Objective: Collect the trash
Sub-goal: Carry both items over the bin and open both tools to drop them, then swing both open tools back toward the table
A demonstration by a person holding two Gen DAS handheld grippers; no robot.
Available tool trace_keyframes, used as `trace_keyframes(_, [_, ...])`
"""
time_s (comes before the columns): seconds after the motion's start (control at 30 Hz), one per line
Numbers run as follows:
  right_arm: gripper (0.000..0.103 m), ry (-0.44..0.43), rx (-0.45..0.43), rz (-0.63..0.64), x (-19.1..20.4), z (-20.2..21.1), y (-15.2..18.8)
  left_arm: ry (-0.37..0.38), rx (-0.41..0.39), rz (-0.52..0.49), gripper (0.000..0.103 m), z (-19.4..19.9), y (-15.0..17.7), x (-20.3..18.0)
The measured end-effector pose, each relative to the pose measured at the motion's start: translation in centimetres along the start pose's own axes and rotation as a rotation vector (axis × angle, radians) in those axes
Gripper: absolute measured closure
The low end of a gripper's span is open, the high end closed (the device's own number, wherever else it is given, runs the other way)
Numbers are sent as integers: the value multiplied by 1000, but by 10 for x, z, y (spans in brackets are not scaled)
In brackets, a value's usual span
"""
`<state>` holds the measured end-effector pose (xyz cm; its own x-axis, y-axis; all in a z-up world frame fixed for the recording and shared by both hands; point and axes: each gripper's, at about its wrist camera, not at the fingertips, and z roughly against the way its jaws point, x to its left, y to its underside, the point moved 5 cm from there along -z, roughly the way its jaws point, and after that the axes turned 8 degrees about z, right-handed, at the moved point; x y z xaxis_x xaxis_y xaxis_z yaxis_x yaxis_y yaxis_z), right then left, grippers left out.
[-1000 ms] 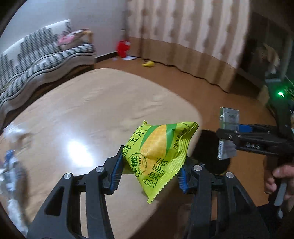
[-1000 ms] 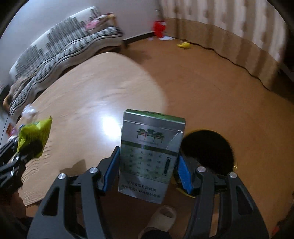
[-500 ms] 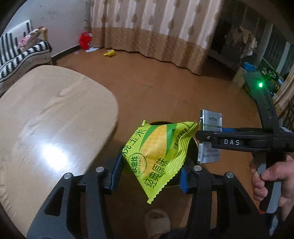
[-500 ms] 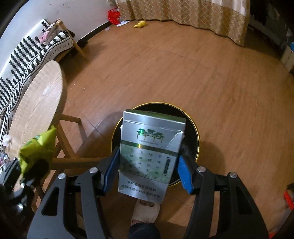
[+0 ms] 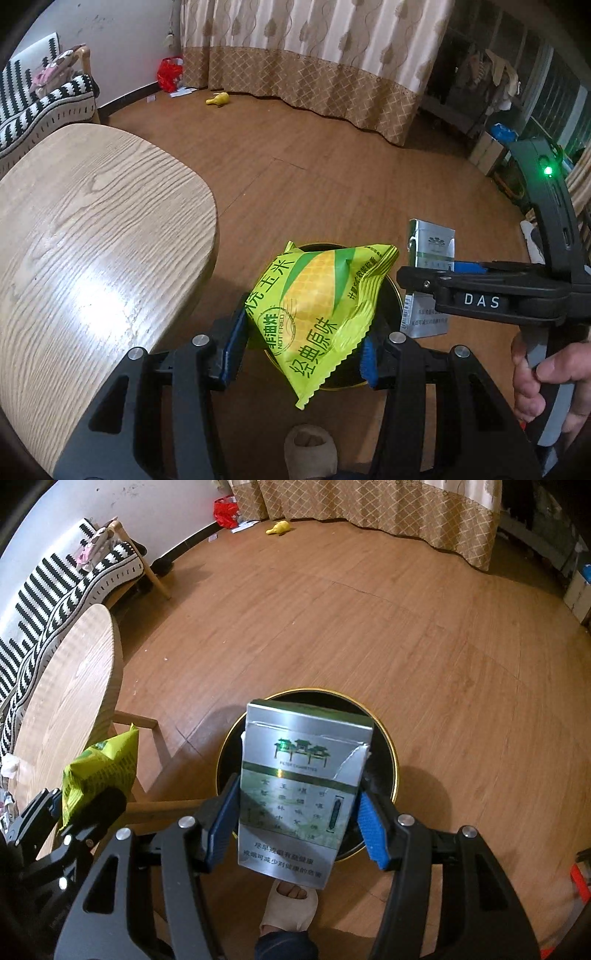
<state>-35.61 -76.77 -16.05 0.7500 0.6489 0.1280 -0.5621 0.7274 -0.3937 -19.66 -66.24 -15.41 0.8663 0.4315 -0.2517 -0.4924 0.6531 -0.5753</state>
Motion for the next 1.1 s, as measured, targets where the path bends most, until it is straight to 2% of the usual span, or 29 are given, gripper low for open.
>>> trace_keyframes(0.03, [38,13,-1,-3,-1,0,-1,1,0,0,54,-1,-1,-1])
trace_keyframes(0.07, [29,18,-3,-9,-1,1,0,2,1,2,54,-3,-1,-1])
trace_keyframes(0.1, [28,23,-10,-17,-2,3,0,3,1,3,54,-2,1,-1])
trace_keyframes(0.23, [27,36,-36,-52,-8,11,0,14,12,9,54,-10,1,-6])
trace_keyframes(0.33, [22,55,-42,-91,-17,13,1,26,21,16,54,-18,0,-11])
trace_keyframes(0.63, [20,64,-78,-146,-28,25,-1,66,51,-2,53,-41,1,-25])
trace_keyframes(0.67, [19,64,-81,-149,-30,25,-2,69,52,-8,49,-43,1,-26])
trace_keyframes(0.7, [19,65,-86,-156,-30,27,-2,74,52,-12,40,-43,2,-27])
trace_keyframes(0.73, [19,63,-89,-159,-31,27,-2,79,45,-16,36,-44,2,-27])
trace_keyframes(1.03, [19,45,-106,-134,-24,33,-6,78,15,13,23,-30,-2,-18])
trace_keyframes(1.1, [19,34,-110,-116,-15,36,-8,77,8,19,18,-21,-2,-14])
